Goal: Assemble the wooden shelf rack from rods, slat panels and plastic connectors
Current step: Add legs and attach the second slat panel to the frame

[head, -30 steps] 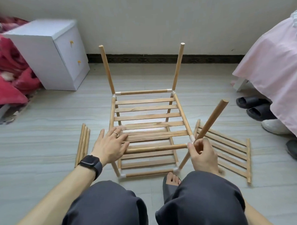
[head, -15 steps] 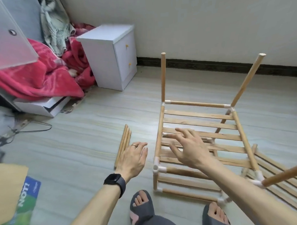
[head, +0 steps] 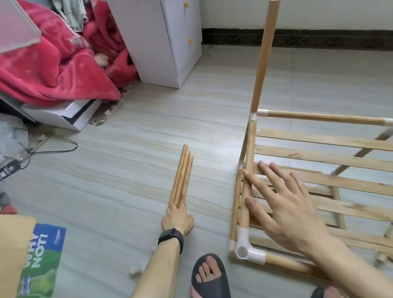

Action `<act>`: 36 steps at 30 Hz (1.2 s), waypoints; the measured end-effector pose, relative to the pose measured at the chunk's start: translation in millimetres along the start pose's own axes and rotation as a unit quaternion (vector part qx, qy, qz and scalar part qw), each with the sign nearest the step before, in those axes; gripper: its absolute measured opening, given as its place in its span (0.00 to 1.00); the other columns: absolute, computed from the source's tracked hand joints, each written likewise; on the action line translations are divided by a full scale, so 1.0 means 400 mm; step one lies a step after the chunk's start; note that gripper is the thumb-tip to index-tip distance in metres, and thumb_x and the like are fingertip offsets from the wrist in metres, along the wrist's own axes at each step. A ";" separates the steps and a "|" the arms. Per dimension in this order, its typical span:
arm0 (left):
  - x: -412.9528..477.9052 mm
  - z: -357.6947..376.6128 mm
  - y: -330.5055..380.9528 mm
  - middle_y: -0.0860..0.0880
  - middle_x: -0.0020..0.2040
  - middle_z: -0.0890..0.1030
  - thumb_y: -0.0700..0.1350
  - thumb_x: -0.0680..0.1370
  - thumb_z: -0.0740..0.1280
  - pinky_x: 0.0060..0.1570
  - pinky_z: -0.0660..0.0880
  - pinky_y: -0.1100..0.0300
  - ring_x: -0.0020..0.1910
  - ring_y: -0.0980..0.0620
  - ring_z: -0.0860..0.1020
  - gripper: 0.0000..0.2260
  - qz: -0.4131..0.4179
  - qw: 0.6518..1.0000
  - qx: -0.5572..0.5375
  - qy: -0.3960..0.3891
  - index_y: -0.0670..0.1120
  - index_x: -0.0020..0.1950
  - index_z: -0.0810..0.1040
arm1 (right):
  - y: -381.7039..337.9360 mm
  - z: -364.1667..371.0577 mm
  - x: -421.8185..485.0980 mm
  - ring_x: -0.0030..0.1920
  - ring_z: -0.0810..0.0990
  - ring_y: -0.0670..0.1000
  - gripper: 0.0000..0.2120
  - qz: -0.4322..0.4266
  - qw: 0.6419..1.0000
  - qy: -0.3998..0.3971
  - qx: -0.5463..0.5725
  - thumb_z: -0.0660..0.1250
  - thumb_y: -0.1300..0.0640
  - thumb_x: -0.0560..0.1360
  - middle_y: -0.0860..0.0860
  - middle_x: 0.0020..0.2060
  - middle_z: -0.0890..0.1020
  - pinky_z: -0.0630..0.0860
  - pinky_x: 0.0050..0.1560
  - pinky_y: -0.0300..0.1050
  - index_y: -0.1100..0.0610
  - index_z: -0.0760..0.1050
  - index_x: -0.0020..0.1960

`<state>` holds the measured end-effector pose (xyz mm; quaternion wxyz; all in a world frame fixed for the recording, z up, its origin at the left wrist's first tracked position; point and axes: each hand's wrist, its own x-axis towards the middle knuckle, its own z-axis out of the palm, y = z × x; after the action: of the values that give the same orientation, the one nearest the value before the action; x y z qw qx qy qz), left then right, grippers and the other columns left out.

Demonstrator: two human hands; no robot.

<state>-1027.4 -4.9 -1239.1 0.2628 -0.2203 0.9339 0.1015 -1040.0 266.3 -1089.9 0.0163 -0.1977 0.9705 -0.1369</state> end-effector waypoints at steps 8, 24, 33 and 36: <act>0.059 0.069 0.025 0.44 0.59 0.76 0.45 0.84 0.56 0.52 0.74 0.50 0.59 0.42 0.77 0.11 0.015 0.998 0.052 0.030 0.52 0.65 0.70 | -0.005 0.005 0.003 0.81 0.53 0.52 0.28 -0.010 1.000 0.021 0.004 0.44 0.33 0.81 0.51 0.81 0.61 0.52 0.79 0.60 0.35 0.51 0.80; -0.292 -0.486 0.090 0.56 0.30 0.81 0.55 0.70 0.57 0.36 0.72 0.57 0.31 0.55 0.74 0.16 0.196 0.905 -0.359 0.117 0.49 0.37 0.81 | -0.014 -0.094 0.036 0.81 0.49 0.55 0.34 0.021 0.987 -0.121 0.102 0.60 0.29 0.76 0.54 0.81 0.58 0.47 0.79 0.56 0.35 0.57 0.78; -0.662 -0.707 0.195 0.51 0.25 0.76 0.45 0.73 0.60 0.29 0.69 0.59 0.24 0.54 0.71 0.16 0.365 0.845 -0.382 0.088 0.46 0.25 0.72 | -0.242 -0.369 -0.005 0.59 0.80 0.47 0.18 -0.064 0.961 -0.103 0.248 0.66 0.34 0.75 0.45 0.57 0.83 0.76 0.61 0.47 0.45 0.78 0.56; -0.721 -0.712 0.232 0.50 0.26 0.75 0.49 0.73 0.60 0.29 0.70 0.60 0.24 0.54 0.72 0.15 0.401 0.820 -0.396 0.100 0.48 0.27 0.73 | -0.277 -0.401 -0.042 0.38 0.81 0.49 0.17 -0.024 0.931 -0.025 0.364 0.61 0.50 0.83 0.46 0.35 0.83 0.80 0.45 0.49 0.53 0.78 0.39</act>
<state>-977.1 93.2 -838.4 -0.0054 0.0795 0.8400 0.5368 -996.3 216.6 -906.1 0.1086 -0.2047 0.8486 -0.4756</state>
